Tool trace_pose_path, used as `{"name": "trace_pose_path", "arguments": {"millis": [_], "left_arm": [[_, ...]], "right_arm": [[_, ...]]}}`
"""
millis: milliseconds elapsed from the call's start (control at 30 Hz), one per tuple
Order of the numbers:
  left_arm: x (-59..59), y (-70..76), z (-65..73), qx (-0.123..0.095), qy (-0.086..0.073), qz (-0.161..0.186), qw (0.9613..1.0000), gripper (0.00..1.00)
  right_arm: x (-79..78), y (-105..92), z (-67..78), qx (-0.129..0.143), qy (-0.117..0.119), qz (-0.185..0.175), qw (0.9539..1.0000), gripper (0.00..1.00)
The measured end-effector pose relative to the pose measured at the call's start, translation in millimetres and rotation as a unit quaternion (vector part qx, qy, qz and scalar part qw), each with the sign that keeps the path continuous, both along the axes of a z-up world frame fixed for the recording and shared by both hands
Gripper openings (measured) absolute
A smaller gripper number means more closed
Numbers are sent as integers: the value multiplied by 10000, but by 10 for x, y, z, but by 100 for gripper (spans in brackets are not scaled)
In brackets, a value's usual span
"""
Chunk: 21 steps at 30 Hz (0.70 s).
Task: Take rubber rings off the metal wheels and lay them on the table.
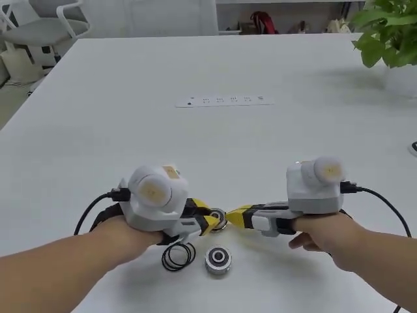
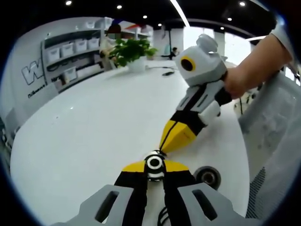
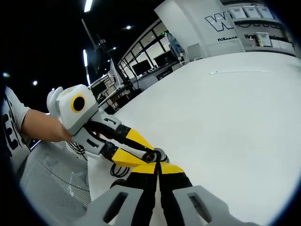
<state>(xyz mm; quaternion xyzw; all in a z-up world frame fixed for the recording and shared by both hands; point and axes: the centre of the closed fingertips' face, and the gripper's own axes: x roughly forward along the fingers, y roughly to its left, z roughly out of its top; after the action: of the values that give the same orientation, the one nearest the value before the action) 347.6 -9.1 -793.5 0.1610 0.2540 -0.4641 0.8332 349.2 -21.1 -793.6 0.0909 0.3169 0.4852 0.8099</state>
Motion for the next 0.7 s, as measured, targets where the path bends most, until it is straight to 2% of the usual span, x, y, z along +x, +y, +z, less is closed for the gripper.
{"name": "trace_pose_path", "arguments": {"millis": [700], "left_arm": [[-3,-1,2,98,-16,24,9999,12]], "right_arm": [[-46,93,56,57,-41,176,9998,0]]}}
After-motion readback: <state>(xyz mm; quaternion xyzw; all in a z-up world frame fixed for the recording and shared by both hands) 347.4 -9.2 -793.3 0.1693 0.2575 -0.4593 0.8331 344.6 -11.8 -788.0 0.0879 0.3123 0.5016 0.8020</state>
